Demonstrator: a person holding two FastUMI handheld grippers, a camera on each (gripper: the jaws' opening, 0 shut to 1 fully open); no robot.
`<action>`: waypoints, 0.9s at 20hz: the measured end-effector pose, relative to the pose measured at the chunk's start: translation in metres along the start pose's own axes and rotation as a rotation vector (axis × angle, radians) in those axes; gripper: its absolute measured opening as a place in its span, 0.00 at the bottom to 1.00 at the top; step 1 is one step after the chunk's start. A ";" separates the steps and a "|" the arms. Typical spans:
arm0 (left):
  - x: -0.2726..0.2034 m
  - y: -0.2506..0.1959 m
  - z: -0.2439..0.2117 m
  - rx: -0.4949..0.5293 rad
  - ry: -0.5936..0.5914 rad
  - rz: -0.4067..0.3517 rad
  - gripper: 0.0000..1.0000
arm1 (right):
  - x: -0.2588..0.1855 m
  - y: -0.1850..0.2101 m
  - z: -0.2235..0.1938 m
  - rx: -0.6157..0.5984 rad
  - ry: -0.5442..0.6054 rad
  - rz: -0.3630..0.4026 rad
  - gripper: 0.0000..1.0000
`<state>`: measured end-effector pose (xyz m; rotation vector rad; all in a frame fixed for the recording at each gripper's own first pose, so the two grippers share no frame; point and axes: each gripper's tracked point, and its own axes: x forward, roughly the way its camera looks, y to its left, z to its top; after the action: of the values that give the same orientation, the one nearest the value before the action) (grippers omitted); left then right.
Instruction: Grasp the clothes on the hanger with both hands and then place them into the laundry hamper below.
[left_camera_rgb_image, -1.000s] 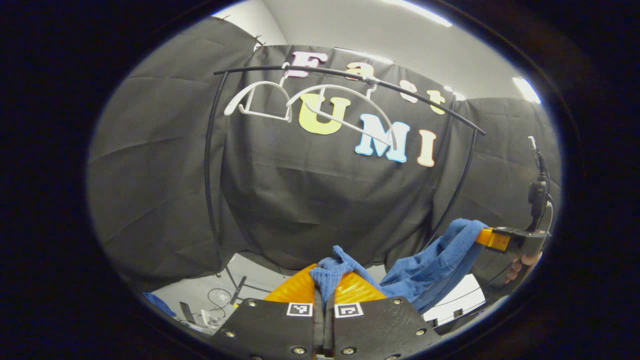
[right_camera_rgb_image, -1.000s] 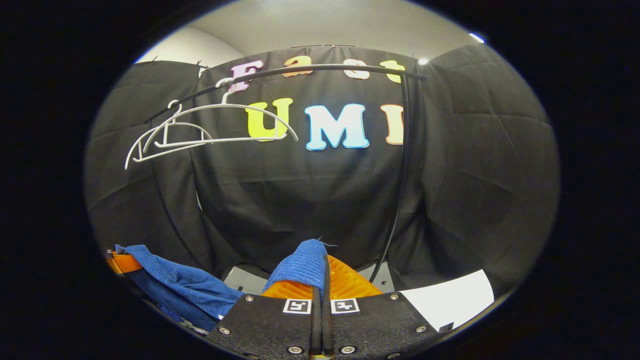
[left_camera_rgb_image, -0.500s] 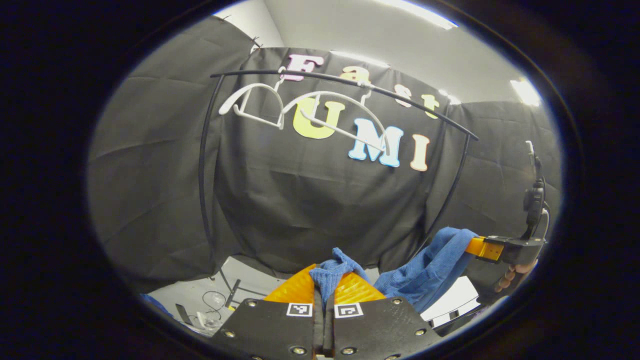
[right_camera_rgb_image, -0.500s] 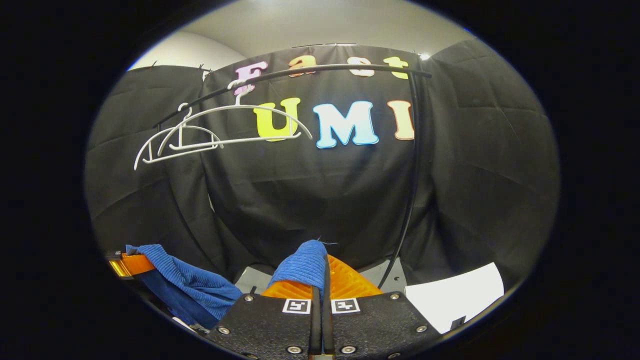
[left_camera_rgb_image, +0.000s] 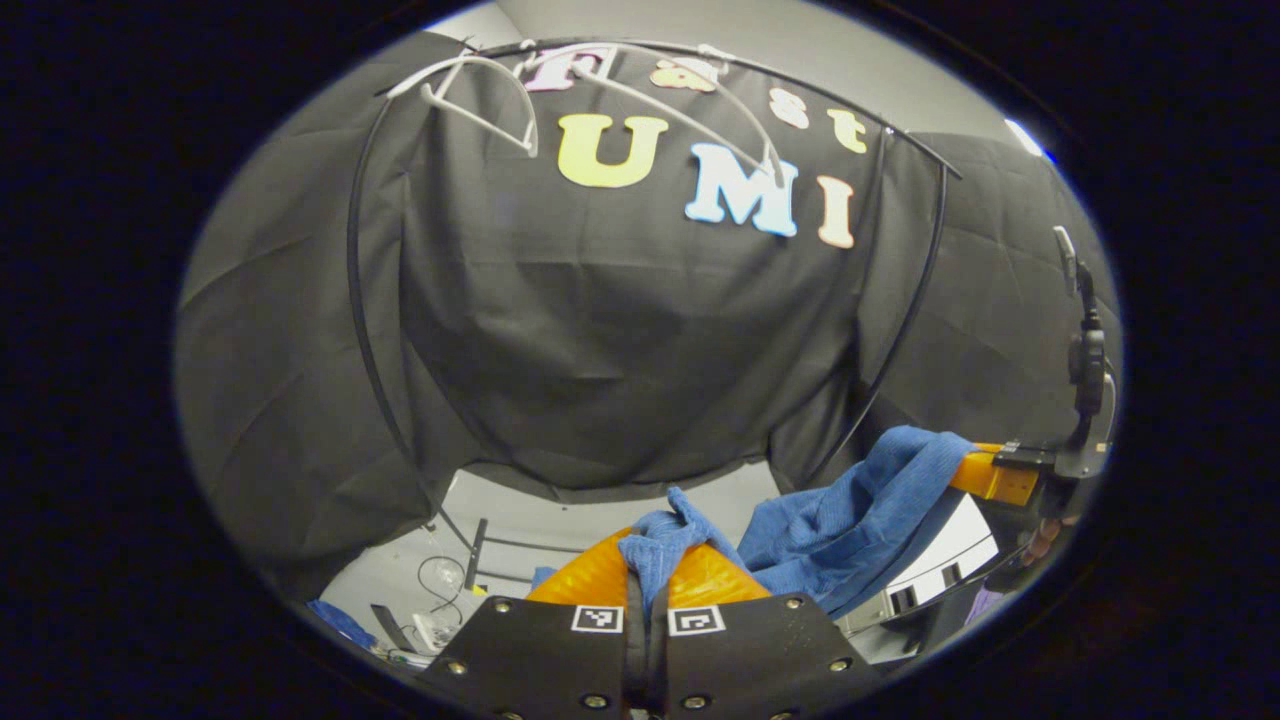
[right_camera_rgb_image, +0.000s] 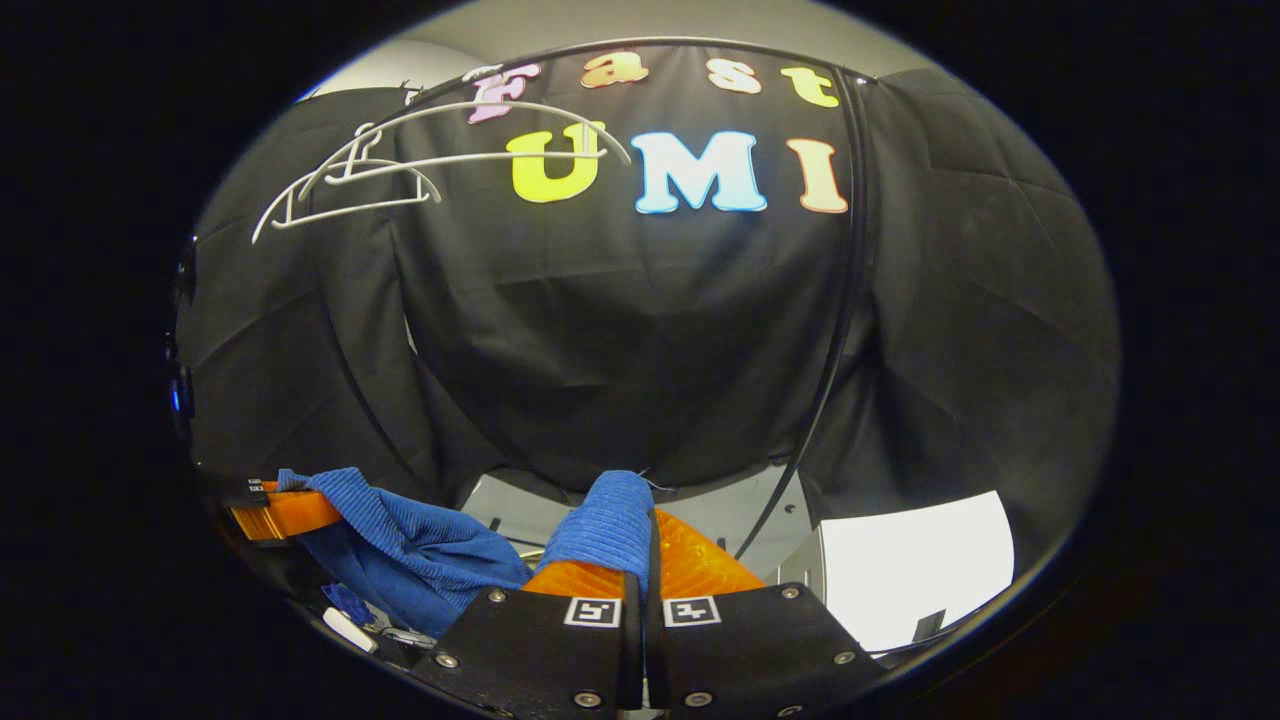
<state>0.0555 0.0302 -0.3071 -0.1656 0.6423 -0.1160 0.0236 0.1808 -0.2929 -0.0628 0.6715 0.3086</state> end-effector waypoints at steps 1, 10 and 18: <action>0.007 0.003 -0.009 0.006 0.020 -0.004 0.01 | 0.006 -0.002 -0.009 0.009 0.025 -0.010 0.01; 0.046 -0.012 -0.057 0.020 0.186 0.006 0.01 | 0.046 -0.016 -0.100 0.074 0.223 -0.093 0.02; 0.078 -0.007 -0.098 0.010 0.252 -0.005 0.05 | 0.057 -0.019 -0.140 0.129 0.293 -0.124 0.04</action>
<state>0.0575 -0.0004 -0.4287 -0.1443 0.8925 -0.1461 -0.0126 0.1562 -0.4389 -0.0259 0.9723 0.1368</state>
